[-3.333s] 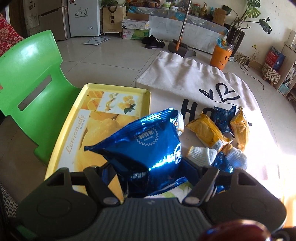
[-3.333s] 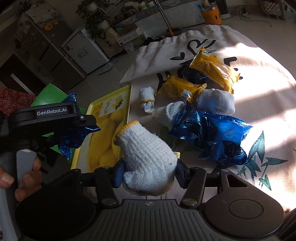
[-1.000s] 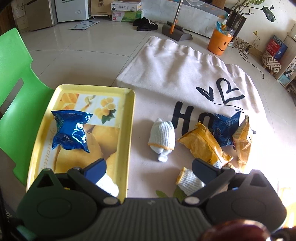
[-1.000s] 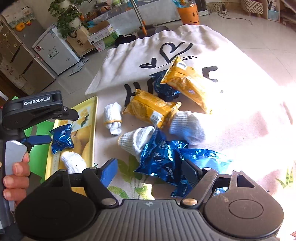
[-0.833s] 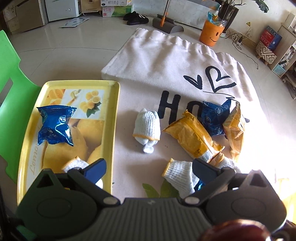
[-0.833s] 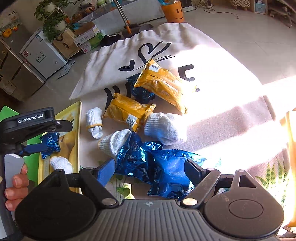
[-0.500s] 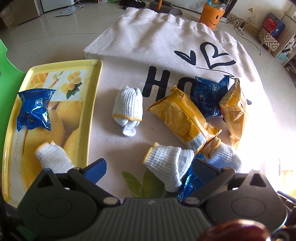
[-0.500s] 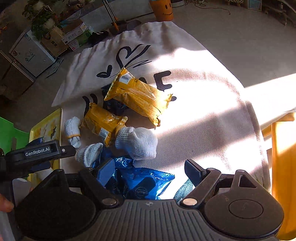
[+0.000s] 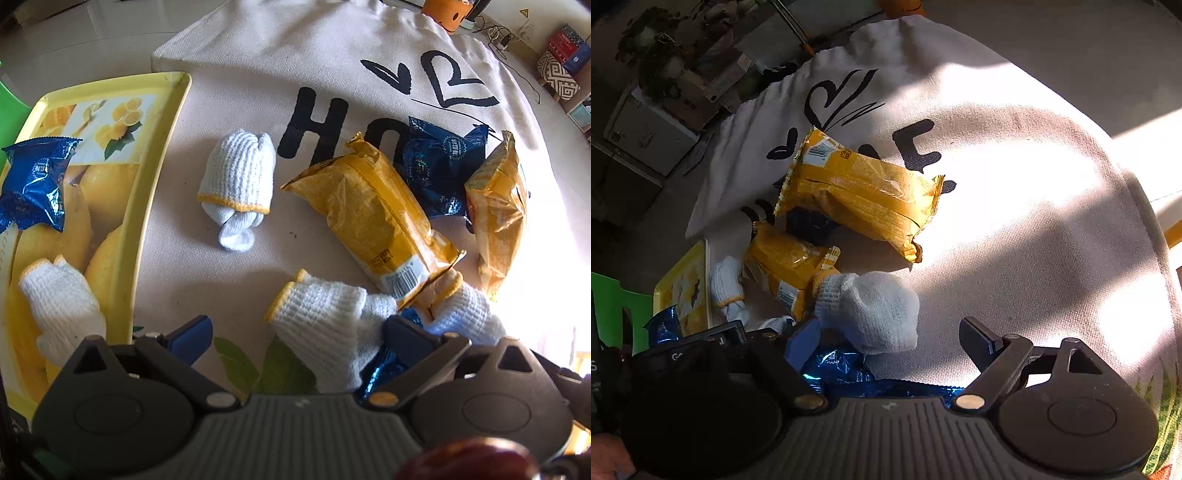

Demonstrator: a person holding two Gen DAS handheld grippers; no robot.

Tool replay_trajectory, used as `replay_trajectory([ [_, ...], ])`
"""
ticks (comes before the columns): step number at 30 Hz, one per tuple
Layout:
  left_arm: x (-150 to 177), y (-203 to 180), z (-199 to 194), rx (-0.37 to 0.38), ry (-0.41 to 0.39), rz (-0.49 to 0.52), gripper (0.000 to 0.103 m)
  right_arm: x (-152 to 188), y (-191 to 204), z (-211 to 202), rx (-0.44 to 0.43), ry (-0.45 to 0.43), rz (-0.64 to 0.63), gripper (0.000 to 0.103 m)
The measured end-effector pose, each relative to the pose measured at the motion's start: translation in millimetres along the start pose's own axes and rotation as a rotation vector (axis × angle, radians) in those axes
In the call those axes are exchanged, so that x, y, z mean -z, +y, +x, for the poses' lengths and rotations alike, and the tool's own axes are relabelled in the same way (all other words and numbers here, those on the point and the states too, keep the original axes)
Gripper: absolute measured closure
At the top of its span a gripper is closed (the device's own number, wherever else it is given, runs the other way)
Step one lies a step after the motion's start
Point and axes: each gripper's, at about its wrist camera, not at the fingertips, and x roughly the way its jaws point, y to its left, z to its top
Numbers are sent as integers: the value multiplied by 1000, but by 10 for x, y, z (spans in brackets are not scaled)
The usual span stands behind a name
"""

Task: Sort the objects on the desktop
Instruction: 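Grasp another white knit glove with the right gripper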

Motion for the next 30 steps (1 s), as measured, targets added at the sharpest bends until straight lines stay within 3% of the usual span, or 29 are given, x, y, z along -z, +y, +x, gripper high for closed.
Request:
replay_trajectory([
  [10,45,-54,33,-6,-14,55,1,-49,79,277,-45,24,68,20],
  [16,91,-90,39,-16,-22,92,1,-46,112,406,-5,7,64,20],
  [21,97,-118,59,5,-24,110,1,-61,83,386,9,8,63,30],
  [26,124,-167,44,66,-14,130,7,-124,-10,236,77,-32,83,33],
  [30,163,-217,55,28,-27,161,6,-176,-73,119,153,-78,73,33],
])
